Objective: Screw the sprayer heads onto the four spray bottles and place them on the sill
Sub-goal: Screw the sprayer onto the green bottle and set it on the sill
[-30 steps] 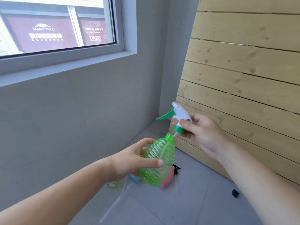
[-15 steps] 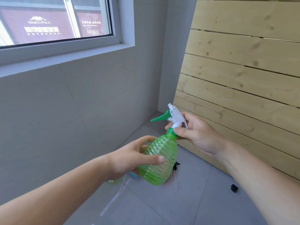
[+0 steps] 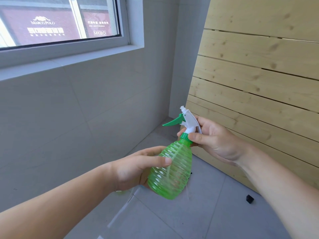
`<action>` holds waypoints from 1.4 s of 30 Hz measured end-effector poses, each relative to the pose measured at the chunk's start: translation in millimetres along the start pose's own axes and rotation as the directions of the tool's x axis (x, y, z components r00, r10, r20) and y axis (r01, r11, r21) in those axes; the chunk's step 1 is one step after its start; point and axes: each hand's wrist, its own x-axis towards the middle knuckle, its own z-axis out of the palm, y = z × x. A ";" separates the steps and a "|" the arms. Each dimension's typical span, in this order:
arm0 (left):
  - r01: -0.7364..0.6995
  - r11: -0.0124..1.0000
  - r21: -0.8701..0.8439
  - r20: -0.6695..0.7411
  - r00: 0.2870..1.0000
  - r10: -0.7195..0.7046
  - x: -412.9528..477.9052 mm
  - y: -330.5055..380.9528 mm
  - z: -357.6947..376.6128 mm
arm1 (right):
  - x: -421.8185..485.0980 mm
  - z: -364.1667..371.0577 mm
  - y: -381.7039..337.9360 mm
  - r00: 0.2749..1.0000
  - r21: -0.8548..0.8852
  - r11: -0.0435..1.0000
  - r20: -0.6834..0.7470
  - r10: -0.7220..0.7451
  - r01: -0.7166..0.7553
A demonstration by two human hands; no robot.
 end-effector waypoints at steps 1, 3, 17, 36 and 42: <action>-0.005 1.000 -0.002 0.002 1.000 0.005 0.2 0.1 0.3 | -0.3 1.2 0.0 1.000 0.002 1.000 -0.012 -0.012 0.012; -0.012 1.000 -0.005 -0.003 1.000 0.012 0.3 0.1 1.0 | -1.1 3.9 0.7 0.998 0.015 0.999 -0.045 -0.034 0.035; 0.023 1.000 -0.012 -0.012 1.000 -0.024 6.2 -4.3 8.5 | -6.1 3.2 -3.8 1.000 0.040 0.999 -0.019 -0.004 0.004; 0.049 0.994 -0.093 -0.023 0.998 -0.052 5.1 -8.8 3.5 | -7.2 -2.9 -10.8 0.998 -0.040 0.998 0.036 -0.048 0.049; -0.033 0.997 0.074 -0.086 0.996 0.039 5.4 -3.0 13.2 | -11.0 -9.5 -10.6 1.000 -0.124 0.992 0.007 -0.003 0.004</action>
